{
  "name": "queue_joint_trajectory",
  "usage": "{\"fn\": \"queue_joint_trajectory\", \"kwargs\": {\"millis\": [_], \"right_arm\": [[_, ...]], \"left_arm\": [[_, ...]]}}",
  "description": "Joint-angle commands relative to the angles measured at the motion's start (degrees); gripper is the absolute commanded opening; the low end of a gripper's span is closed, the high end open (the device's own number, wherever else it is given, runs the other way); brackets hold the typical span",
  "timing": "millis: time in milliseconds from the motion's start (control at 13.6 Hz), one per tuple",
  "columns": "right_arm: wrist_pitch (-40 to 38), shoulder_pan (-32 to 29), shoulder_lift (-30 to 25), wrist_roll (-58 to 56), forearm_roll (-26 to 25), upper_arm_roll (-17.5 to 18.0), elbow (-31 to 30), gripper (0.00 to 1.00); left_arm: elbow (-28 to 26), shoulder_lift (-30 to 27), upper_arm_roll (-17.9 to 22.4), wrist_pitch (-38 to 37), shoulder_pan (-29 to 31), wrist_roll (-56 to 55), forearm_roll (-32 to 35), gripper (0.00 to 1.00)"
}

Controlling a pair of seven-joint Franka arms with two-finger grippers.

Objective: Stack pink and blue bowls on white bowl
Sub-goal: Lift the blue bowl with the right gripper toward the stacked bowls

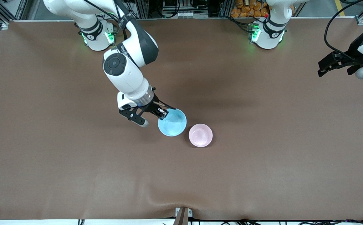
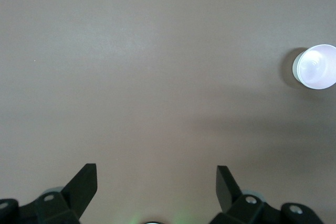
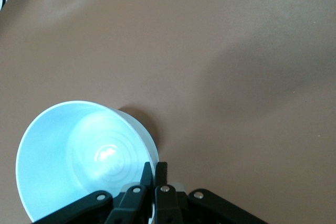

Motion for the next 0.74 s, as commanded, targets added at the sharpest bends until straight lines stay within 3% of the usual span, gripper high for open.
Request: {"fn": "queue_joint_trajectory", "kwargs": {"millis": [0, 663], "right_arm": [[-1.51, 0.15, 5.62, 7.18, 1.13, -0.49, 6.79, 0.00], [1.30, 5.15, 16.09, 20.38, 0.69, -0.57, 15.85, 0.00]], "left_arm": [[0.13, -0.15, -0.32, 1.03, -0.04, 0.80, 0.28, 1.00], [-0.05, -0.06, -0.76, 2.01, -0.22, 0.80, 0.28, 1.00]]}}
